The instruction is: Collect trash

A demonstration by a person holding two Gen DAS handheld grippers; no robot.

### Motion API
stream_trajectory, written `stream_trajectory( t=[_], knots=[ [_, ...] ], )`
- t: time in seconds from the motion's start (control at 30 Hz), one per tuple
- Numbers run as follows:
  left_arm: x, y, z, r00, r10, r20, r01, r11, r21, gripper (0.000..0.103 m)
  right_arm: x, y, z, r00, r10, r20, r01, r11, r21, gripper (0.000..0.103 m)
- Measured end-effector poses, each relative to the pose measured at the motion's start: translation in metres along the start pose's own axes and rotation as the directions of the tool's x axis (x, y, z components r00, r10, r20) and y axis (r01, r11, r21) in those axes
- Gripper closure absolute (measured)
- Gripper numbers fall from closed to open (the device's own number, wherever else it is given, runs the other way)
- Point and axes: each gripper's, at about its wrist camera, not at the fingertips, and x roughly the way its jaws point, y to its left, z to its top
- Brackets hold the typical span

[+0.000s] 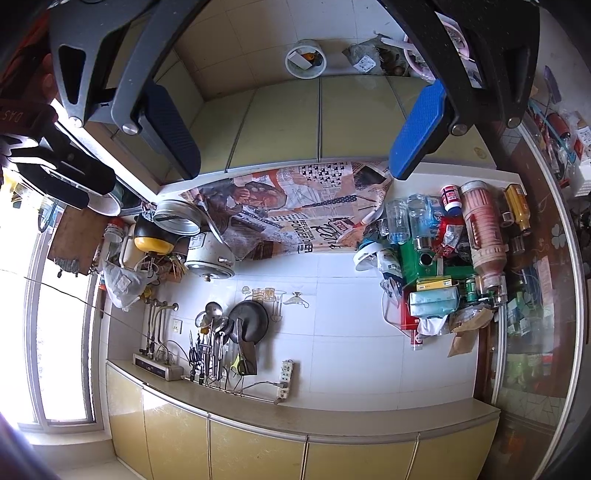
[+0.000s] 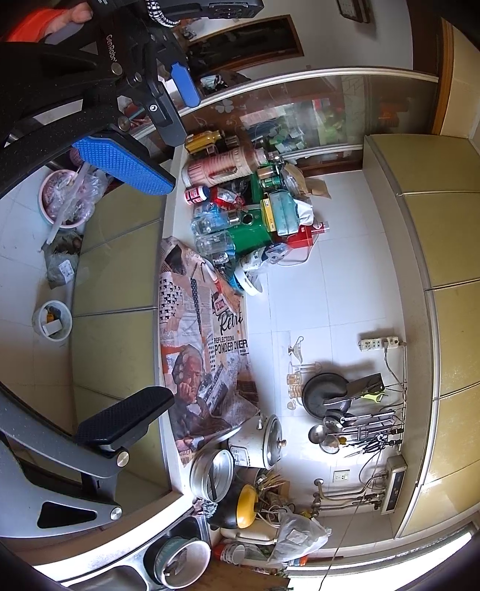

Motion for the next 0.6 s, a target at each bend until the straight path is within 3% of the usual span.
stream_trajectory(
  t=[0.6],
  knots=[
    [0.000,-0.015,0.001,1.000,-0.018,0.010,0.018,1.000,0.005,0.001,-0.002,0.000,0.002,1.000,-0.008,-0.004,0.009,1.000,0.013,0.000]
  ],
)
